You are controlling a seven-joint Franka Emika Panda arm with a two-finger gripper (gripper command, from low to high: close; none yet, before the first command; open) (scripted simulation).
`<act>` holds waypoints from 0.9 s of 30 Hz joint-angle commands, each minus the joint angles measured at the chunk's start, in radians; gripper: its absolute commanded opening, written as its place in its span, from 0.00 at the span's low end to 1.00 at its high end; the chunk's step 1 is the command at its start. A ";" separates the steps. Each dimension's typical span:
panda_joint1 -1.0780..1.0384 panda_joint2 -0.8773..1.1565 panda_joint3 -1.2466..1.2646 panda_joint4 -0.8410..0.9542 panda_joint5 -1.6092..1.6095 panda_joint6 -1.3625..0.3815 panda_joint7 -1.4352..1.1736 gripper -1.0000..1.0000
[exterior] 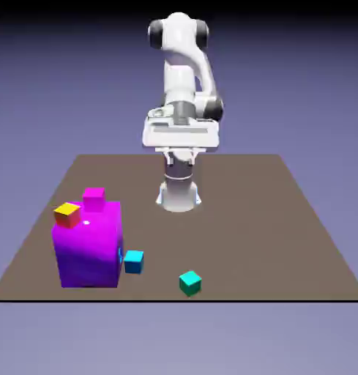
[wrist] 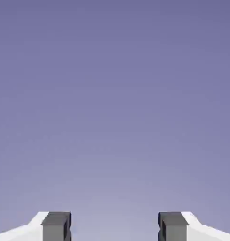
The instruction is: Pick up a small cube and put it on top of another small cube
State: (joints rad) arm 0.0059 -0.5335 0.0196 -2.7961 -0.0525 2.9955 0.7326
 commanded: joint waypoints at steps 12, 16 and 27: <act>-0.061 0.364 0.195 0.139 -0.522 -0.413 -0.084 0.50; -0.081 0.485 0.260 0.185 -0.696 -0.551 -0.112 0.50; -0.136 0.818 0.438 0.312 -1.174 -0.929 -0.189 0.50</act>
State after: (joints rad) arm -0.1304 0.2844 0.4576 -2.4842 -1.2267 2.0666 0.5440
